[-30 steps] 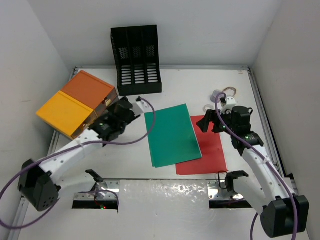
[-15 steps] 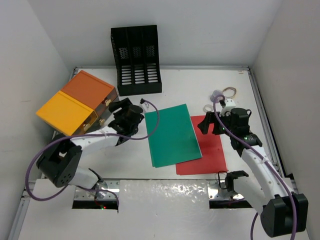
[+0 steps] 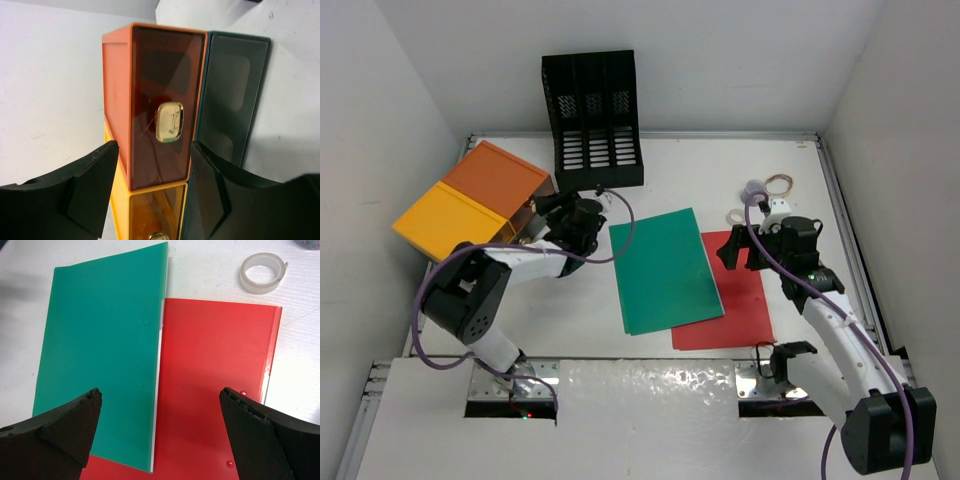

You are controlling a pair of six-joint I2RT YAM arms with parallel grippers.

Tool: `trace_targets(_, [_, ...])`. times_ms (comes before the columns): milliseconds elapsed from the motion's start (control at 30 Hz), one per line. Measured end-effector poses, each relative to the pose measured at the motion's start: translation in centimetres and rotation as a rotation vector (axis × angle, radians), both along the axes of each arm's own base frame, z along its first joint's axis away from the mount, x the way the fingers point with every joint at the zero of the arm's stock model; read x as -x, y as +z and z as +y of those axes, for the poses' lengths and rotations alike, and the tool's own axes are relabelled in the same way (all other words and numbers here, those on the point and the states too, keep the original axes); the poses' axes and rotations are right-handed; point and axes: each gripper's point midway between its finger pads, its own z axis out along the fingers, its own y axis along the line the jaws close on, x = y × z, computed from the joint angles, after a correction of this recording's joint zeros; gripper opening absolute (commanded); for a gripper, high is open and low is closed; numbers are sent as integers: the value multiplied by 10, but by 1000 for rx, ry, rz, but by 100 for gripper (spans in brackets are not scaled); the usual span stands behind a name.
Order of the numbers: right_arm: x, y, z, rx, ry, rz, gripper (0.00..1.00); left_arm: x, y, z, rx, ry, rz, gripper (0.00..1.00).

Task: Organize the desk

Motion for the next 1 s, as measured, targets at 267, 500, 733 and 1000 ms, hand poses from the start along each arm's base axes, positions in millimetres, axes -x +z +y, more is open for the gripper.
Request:
trace_targets(267, [1, -2, -2, 17, 4, 0, 99, -12, -16, 4, -40, 23, 35, 56])
trace_targets(500, [1, -4, -3, 27, 7, 1, 99, -19, -11, 13, -31, 56, 17, 54])
trace_targets(733, [1, -7, -3, 29, 7, 15, 99, -20, -17, 21, -35, 77, 28, 53])
trace_targets(1000, [1, -7, -3, 28, 8, 15, 99, -22, -20, 23, -35, 80, 33, 42])
